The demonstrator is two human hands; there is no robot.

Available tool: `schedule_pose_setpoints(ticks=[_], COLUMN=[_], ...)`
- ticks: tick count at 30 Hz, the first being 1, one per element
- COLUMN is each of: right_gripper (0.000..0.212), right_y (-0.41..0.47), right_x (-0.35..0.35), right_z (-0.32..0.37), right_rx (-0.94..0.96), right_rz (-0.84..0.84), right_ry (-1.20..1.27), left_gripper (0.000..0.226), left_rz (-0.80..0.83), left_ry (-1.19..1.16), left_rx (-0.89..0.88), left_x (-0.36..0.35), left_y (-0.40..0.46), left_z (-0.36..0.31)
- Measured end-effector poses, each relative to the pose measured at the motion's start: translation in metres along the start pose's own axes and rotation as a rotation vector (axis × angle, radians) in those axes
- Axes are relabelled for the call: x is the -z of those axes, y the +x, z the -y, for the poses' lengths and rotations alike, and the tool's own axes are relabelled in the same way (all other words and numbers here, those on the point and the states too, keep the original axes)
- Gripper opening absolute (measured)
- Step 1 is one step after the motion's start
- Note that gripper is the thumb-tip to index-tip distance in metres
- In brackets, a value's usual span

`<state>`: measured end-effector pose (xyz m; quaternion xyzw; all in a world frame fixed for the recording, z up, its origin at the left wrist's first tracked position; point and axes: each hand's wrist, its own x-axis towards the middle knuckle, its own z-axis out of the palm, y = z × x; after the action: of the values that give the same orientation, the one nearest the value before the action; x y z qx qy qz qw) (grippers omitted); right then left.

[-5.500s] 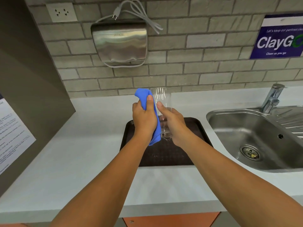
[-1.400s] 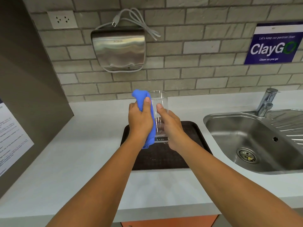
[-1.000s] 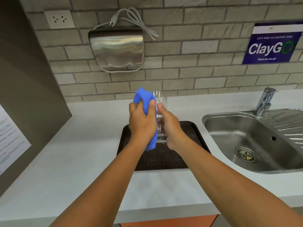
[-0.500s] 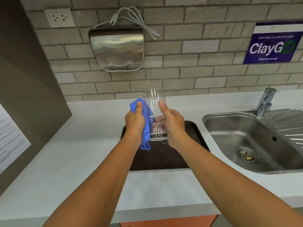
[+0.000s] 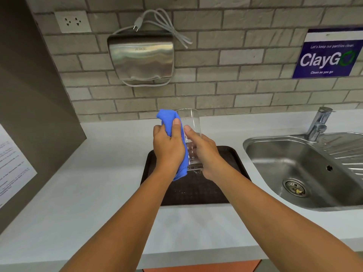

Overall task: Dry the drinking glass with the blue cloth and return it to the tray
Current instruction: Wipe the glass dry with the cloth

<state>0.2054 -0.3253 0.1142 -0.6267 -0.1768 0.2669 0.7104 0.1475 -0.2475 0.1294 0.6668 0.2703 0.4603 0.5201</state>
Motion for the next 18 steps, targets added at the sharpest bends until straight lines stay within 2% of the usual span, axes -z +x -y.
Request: schedule_pose_setpoints(ticks=[4, 6, 8, 12, 18], right_gripper=[0.078, 0.080, 0.079, 0.068, 0.073], right_y=[-0.002, -0.002, -0.002, -0.003, -0.003], right_x=[-0.001, -0.001, 0.000, 0.001, 0.000], right_z=[-0.001, -0.001, -0.002, 0.000, 0.006], right_rx=[-0.049, -0.059, -0.067, -0.087, -0.080], right_rz=[0.058, 0.075, 0.050, -0.019, 0.001], right_ry=[0.087, 0.075, 0.051, 0.002, 0.019], left_gripper=[0.040, 0.042, 0.037, 0.029, 0.030], left_rz=[0.143, 0.200, 0.153, 0.081, 0.051], left_ry=[-0.085, -0.116, -0.131, -0.131, -0.105], left_rx=[0.488, 0.562, 0.514, 0.268, 0.156], left_x=[0.009, 0.011, 0.008, 0.002, 0.000], left_y=[0.022, 0.023, 0.016, 0.007, 0.007], left_z=[0.003, 0.009, 0.011, 0.005, 0.002])
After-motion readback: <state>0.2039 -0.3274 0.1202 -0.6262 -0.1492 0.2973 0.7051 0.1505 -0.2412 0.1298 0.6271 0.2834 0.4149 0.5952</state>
